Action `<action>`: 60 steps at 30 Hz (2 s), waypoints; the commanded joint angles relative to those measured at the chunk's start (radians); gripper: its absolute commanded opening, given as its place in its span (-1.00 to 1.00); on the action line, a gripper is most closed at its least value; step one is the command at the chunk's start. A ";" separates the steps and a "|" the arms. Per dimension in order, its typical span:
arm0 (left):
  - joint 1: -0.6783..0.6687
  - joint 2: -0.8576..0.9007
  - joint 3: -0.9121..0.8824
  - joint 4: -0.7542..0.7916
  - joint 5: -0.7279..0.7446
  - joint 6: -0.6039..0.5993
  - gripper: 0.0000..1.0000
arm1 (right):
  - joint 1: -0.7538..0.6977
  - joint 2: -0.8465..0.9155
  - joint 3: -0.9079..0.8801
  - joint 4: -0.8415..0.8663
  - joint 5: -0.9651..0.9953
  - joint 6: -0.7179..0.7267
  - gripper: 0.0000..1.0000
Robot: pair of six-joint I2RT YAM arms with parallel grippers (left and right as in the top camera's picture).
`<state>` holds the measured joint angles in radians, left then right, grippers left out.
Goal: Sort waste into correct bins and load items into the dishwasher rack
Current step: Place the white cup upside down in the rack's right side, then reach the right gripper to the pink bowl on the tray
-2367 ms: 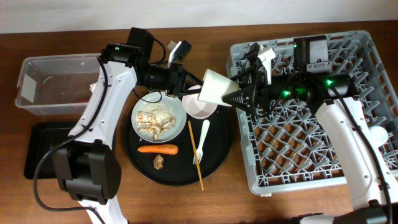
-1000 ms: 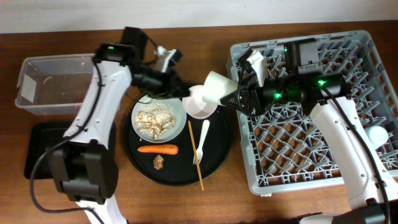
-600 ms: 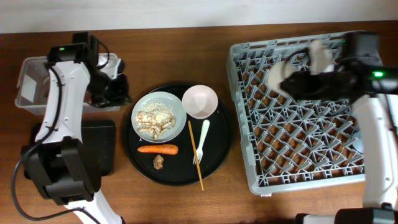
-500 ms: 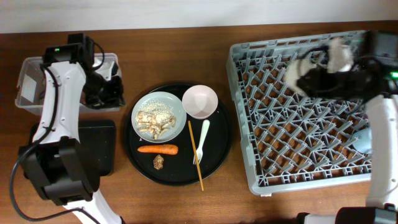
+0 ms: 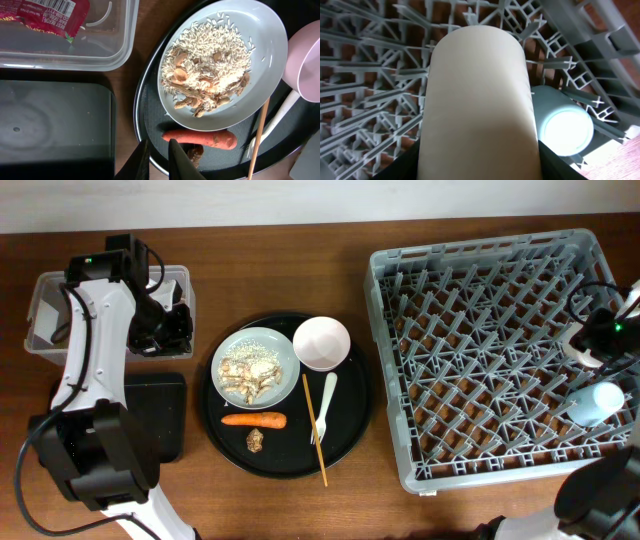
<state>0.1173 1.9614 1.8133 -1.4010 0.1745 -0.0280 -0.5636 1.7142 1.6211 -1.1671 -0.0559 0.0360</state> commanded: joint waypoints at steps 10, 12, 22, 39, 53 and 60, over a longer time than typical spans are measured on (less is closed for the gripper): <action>-0.004 -0.012 0.013 -0.005 -0.011 -0.013 -0.72 | 0.000 0.078 0.023 0.053 0.079 0.025 0.68; -0.004 -0.012 0.013 -0.007 -0.011 -0.013 -0.72 | 0.000 0.078 0.023 0.053 0.078 0.025 0.97; -0.004 -0.012 0.013 -0.007 -0.011 -0.013 -0.71 | 0.000 0.078 0.023 0.048 0.016 0.025 0.97; -0.004 -0.012 0.013 -0.037 -0.011 -0.014 -0.70 | 0.203 0.002 0.023 -0.132 -0.430 -0.114 0.97; -0.010 -0.012 0.013 -0.055 -0.010 -0.014 -0.70 | 0.939 0.041 0.114 0.096 -0.060 0.033 0.97; -0.030 -0.012 0.013 -0.055 -0.011 -0.013 -0.70 | 0.966 0.205 0.202 0.180 -0.063 0.034 0.97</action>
<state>0.1001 1.9614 1.8133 -1.4551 0.1673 -0.0280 0.3901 1.8511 1.8034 -0.9974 -0.1516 0.0566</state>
